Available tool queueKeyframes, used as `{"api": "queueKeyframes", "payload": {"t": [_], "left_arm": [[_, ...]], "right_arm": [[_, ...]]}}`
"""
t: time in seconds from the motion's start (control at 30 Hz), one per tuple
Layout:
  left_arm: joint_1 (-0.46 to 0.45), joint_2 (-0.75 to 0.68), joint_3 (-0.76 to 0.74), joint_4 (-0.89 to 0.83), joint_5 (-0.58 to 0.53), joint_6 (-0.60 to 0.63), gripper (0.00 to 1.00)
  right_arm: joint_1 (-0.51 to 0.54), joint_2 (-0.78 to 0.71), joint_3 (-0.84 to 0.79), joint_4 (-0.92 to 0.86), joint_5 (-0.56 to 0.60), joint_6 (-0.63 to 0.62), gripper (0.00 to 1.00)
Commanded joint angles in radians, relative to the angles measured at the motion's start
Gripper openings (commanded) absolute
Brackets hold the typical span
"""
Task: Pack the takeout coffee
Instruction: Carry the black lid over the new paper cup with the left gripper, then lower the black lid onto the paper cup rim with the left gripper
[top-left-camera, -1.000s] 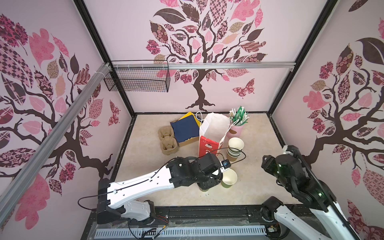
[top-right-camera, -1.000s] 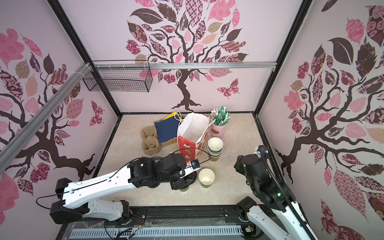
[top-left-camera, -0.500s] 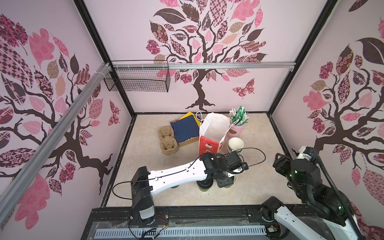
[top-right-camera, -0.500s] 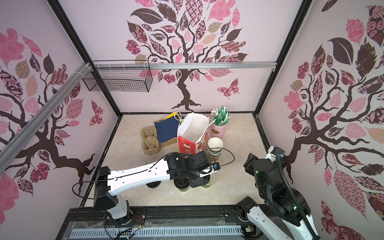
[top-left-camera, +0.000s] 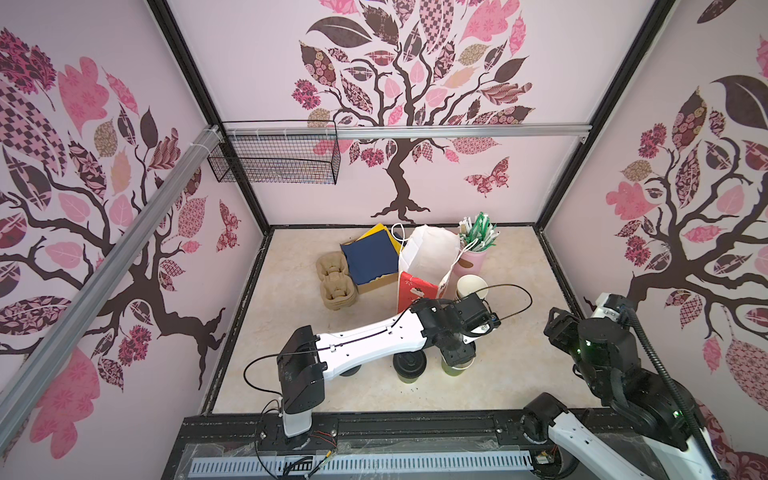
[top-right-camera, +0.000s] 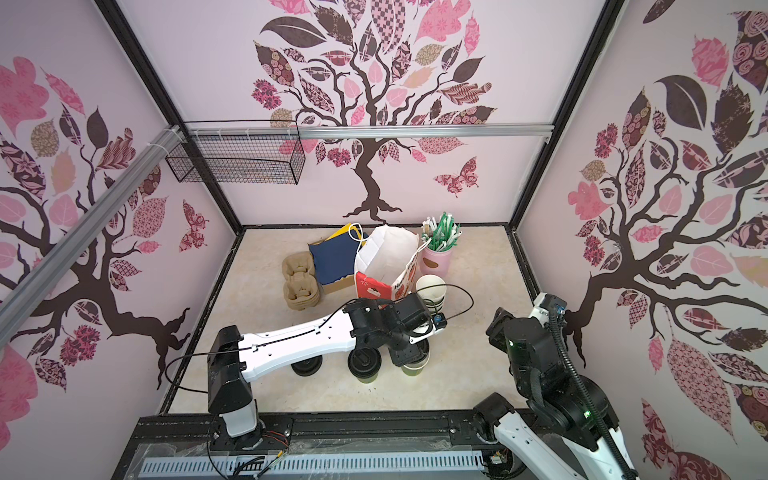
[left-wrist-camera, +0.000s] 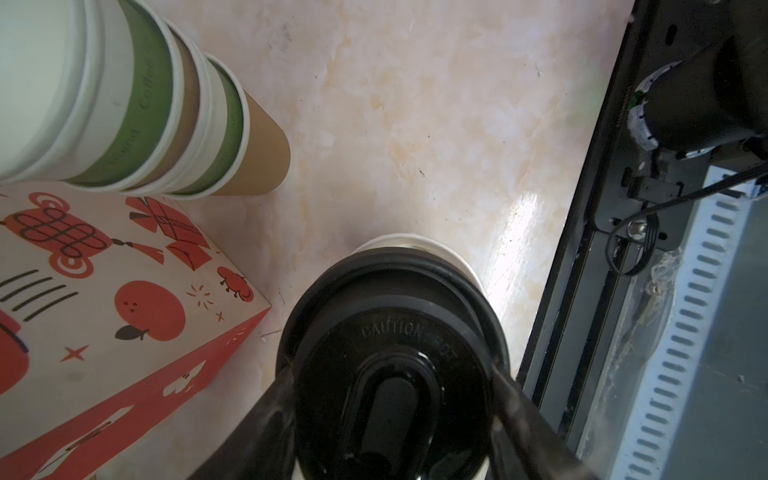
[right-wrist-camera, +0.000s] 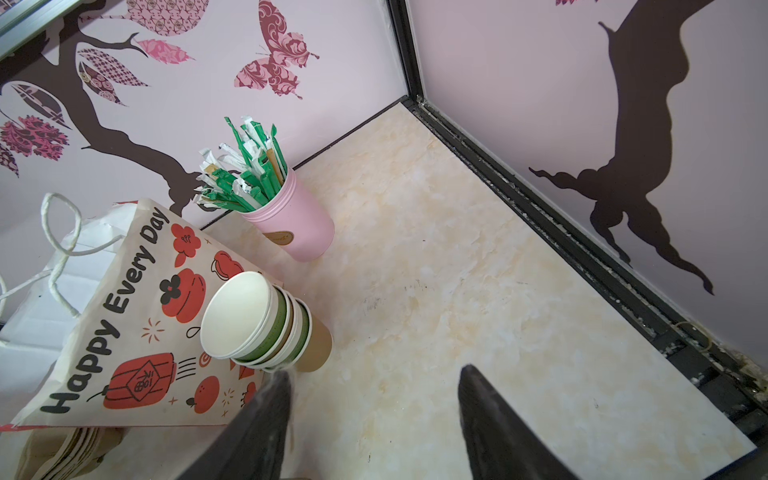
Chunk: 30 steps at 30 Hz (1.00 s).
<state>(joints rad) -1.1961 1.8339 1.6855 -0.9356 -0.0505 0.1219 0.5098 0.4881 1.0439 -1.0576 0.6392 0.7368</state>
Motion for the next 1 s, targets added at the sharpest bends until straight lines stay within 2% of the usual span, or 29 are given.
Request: {"api": "queueKeyframes", "payload": {"t": [0.0,0.67,0.97], "left_arm": [[0.008,-0.004,-0.011,0.066,0.044,-0.009,0.58],[0.007,0.042,-0.018,0.036,0.032,-0.001,0.58],[0.004,0.060,-0.017,0.006,-0.005,0.014,0.58]], "right_arm": [[-0.002,-0.002,-0.002,-0.014,-0.003,0.005,0.67],[0.000,0.007,0.004,-0.025,-0.005,0.012,0.67],[-0.001,0.009,-0.004,-0.025,-0.010,0.019,0.67]]}}
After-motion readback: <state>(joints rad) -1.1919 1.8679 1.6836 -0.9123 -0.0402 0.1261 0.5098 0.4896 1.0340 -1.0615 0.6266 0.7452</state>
